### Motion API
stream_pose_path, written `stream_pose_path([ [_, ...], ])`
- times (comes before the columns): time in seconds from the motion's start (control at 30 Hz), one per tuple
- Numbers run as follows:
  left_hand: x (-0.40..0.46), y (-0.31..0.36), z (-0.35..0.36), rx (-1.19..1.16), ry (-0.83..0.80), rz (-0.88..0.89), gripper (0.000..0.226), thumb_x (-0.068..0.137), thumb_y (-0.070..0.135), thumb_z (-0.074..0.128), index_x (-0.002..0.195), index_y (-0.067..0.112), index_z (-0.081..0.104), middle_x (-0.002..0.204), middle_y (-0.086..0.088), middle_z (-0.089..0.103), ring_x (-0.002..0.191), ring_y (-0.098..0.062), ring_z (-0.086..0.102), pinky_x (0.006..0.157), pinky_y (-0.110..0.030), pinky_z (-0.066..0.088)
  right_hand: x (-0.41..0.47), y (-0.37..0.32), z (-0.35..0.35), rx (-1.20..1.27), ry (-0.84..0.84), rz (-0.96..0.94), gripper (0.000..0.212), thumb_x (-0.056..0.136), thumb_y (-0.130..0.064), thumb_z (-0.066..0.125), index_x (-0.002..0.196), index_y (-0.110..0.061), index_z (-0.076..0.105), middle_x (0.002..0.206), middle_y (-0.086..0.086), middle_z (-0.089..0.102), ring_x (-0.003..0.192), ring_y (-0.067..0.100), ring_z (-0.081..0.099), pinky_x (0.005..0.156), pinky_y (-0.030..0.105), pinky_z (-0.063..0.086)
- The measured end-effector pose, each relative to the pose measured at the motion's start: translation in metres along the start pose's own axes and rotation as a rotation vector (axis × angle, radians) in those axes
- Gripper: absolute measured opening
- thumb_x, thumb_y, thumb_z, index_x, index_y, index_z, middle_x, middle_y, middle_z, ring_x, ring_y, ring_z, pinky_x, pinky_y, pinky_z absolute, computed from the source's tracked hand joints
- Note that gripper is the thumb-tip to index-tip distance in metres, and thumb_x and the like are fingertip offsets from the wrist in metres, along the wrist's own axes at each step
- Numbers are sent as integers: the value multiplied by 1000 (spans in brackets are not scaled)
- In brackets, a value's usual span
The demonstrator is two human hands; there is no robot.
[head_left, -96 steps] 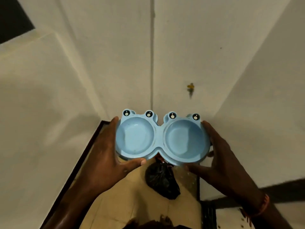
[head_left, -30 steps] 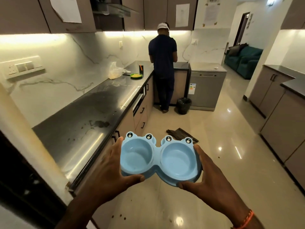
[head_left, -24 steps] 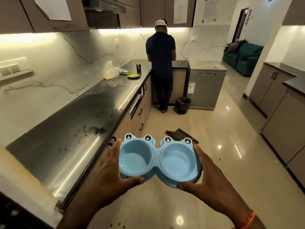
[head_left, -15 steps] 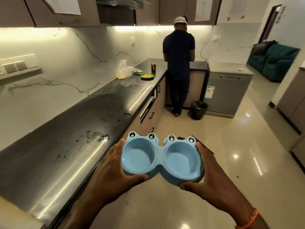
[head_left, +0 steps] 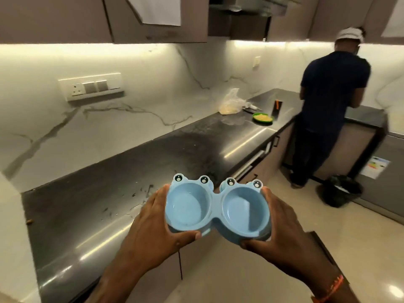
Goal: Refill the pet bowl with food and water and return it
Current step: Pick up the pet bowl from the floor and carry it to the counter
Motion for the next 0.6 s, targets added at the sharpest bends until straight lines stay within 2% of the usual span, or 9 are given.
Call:
stream_pose_path([
  [0.07,10,-9,-2,22,38,-61,114,56,85,76,150,45,24,152,23,36,136,-6,41,115,-35,37,34,2,9,-44,-16,-42,127,52,-78,79,156,-35,21,146,-19,41,134,14,41,110,43,40],
  [0.13,22,-23,-4,45,80,-137,124,54,87,74,156,39,22,160,17,34,145,-10,37,119,-38,34,67,2,23,-61,-52,-92,128,51,-79,77,157,-37,17,148,-20,40,136,14,38,114,41,34],
  [0.23,35,-47,-7,74,121,-244,129,55,84,75,159,36,16,165,16,26,150,-8,29,120,-32,27,114,-4,43,-59,-109,-187,129,52,-74,74,158,-36,11,153,-18,34,139,8,27,117,32,23],
  [0.33,50,-76,-8,98,168,-311,130,55,84,77,159,37,16,165,16,25,148,-7,29,118,-28,28,163,-12,71,-65,-168,-280,129,57,-70,76,160,-30,9,158,-14,29,139,7,19,110,22,15],
  [0.4,61,-93,-7,118,183,-341,129,56,81,80,159,35,17,164,14,26,147,-6,30,115,-27,28,193,-15,89,-64,-199,-309,130,58,-69,78,160,-30,7,160,-12,27,140,12,21,111,27,20],
  [0.5,77,-116,-5,148,214,-406,130,58,75,83,160,32,17,163,12,26,147,-8,30,115,-28,29,235,-19,115,-67,-297,-317,135,58,-69,79,161,-30,1,162,-9,21,143,20,21,118,42,26],
  [0.6,86,-141,4,151,243,-481,128,59,72,85,160,31,18,162,11,28,144,-9,34,111,-26,30,272,-22,138,-76,-377,-366,136,57,-68,77,161,-30,-1,163,-9,19,144,22,21,120,43,25],
])
Point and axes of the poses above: each hand's wrist, its own x-axis towards the middle knuckle, its own z-axis out of the palm, y = z × x, the point moved 2 cm from there along x, towards the middle knuckle
